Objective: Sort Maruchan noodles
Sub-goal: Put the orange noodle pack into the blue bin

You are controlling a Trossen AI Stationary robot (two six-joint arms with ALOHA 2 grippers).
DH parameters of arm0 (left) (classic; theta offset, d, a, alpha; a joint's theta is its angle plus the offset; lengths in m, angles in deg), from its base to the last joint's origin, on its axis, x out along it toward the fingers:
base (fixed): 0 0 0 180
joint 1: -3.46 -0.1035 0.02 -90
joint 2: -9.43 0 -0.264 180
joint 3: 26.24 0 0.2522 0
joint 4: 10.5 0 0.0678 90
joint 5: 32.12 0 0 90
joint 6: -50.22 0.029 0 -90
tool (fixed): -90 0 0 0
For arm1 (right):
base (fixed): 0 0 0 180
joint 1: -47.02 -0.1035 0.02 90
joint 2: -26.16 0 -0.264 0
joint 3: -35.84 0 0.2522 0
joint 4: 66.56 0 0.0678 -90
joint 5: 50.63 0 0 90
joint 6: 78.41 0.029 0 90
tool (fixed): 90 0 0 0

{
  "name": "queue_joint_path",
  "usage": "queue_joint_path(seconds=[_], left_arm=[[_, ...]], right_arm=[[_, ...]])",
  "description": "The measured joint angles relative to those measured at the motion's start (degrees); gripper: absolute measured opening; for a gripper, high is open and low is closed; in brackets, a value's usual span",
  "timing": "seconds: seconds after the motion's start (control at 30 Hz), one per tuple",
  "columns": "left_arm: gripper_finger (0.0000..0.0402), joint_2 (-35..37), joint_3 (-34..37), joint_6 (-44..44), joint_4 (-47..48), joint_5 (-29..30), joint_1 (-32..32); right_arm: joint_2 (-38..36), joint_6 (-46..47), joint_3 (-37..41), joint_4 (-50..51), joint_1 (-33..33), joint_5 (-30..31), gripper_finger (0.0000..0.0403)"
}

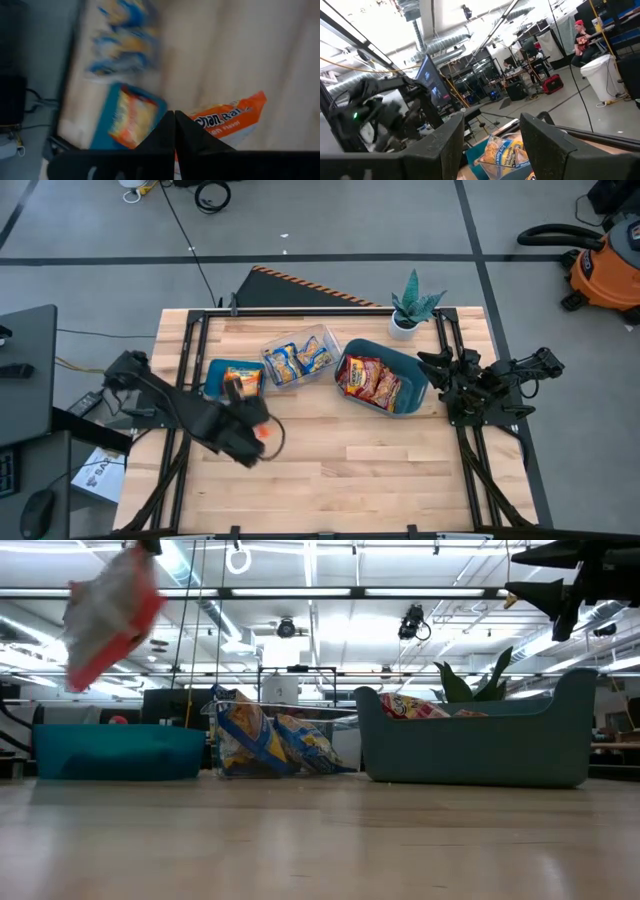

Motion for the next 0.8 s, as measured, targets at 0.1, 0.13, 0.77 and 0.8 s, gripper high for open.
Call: queue_joint_path(seconds=[0.1, 0.13, 0.77, 0.8], left_arm=[[0.0001, 3.17, 0.02, -0.69, -0.29, 6.68, -1.44], [0.0001, 4.13, 0.02, -1.09, -0.31, 9.24, -2.20], [0.0001, 26.08, 26.74, -8.97, -0.48, 20.04, -17.97], [0.0001, 27.34, 28.77, -10.17, -0.89, 20.12, -18.36]], right_arm=[[0.00, 0.00, 0.00, 0.03, 0.01, -0.01, 0.0199], [0.00, 0.00, 0.00, 0.09, 0.02, 0.01, 0.0199], [0.00, 0.00, 0.00, -0.02, 0.01, -0.01, 0.0199], [0.00, 0.00, 0.00, -0.02, -0.01, -0.01, 0.0199]])
